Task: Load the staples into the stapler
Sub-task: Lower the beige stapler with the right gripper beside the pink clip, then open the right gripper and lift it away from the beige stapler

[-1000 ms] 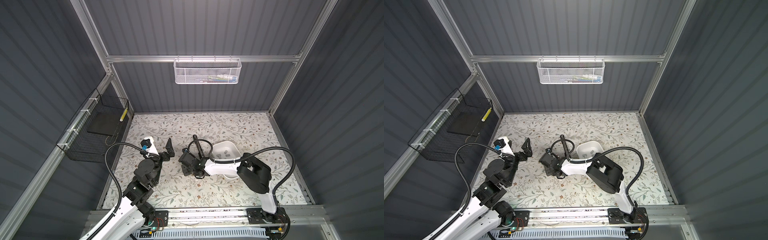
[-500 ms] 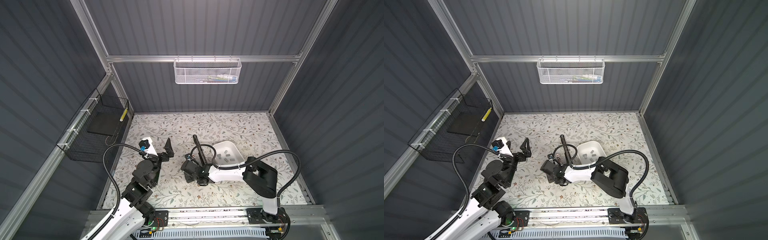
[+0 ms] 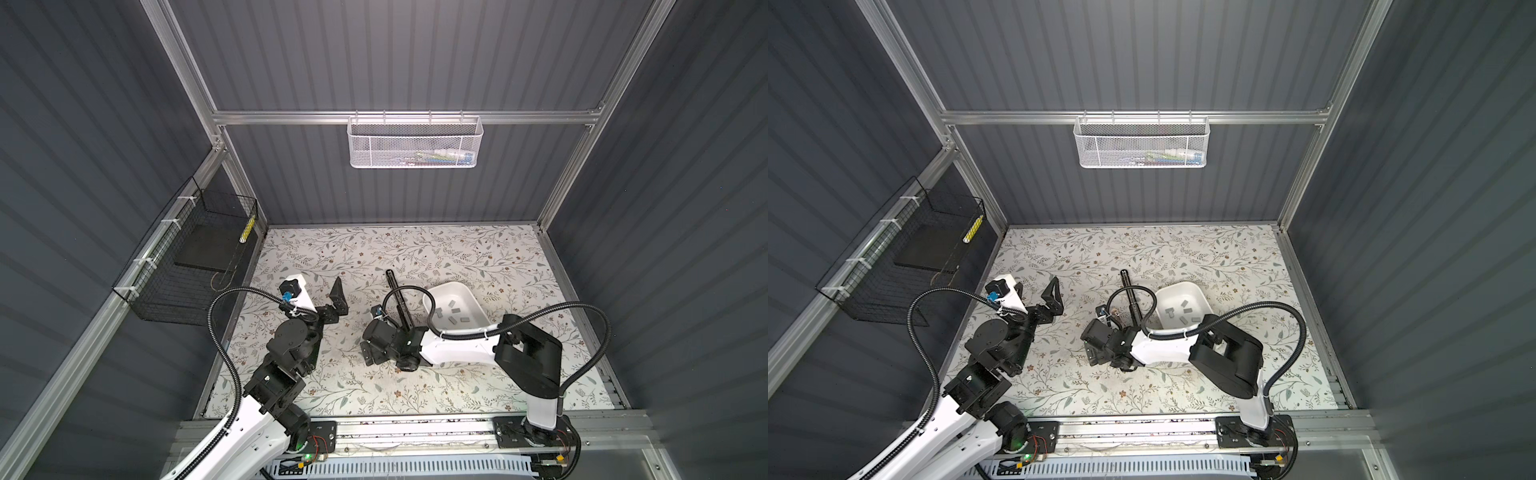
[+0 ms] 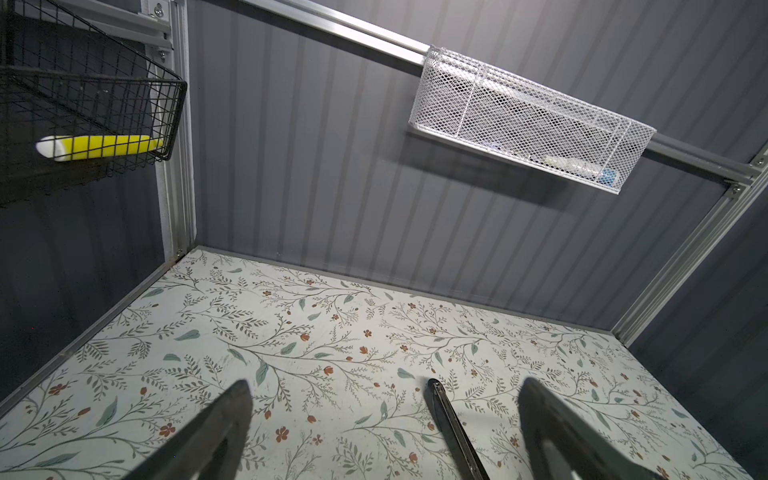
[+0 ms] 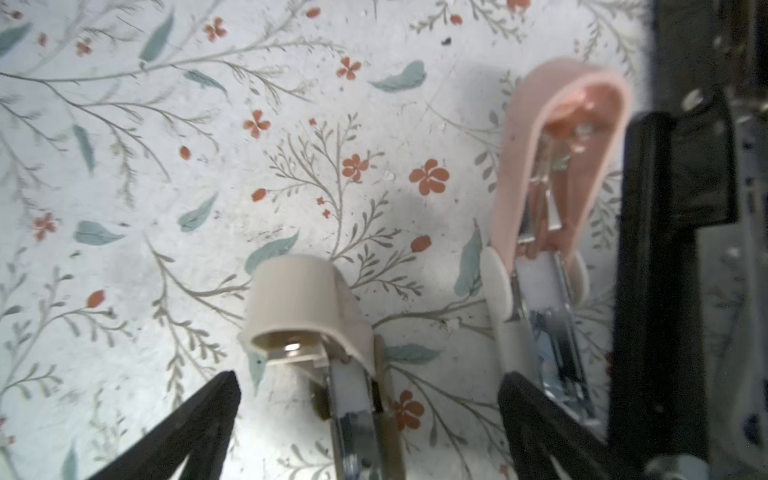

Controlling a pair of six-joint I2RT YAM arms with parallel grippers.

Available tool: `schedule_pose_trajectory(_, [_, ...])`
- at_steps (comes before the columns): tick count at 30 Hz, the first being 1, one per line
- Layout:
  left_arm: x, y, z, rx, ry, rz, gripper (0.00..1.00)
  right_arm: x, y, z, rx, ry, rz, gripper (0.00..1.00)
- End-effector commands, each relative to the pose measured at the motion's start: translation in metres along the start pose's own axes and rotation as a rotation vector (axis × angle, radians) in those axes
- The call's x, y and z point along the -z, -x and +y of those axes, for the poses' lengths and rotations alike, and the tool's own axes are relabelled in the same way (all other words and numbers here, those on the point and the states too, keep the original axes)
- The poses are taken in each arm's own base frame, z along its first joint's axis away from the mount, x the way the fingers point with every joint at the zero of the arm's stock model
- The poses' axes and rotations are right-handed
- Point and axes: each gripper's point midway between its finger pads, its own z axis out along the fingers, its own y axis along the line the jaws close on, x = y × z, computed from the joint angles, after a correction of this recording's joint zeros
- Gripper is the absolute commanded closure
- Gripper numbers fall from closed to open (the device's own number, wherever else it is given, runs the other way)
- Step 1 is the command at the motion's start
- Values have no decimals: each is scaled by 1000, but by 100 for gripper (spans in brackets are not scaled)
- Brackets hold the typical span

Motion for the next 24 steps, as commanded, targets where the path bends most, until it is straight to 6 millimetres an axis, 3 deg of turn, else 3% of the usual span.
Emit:
schedule_pose_trajectory(1, [0, 11, -1, 18, 7, -20, 0, 26, 15, 5, 9, 43, -46, 1])
schedule_pose_trajectory(8, [-1, 10, -2, 16, 7, -18, 0, 52, 30, 0, 33, 42, -90, 1])
schedule_pose_trajectory(17, [-6, 6, -6, 4, -4, 1, 0, 64, 43, -34, 31, -41, -129, 1])
schedule_pose_trajectory(21, [-20, -4, -18, -10, -17, 58, 0, 83, 58, -59, -23, -85, -205, 1])
schedule_pose_trajectory(24, [-46, -19, -31, -42, -32, 148, 0, 103, 67, -82, 2, -169, -278, 1])
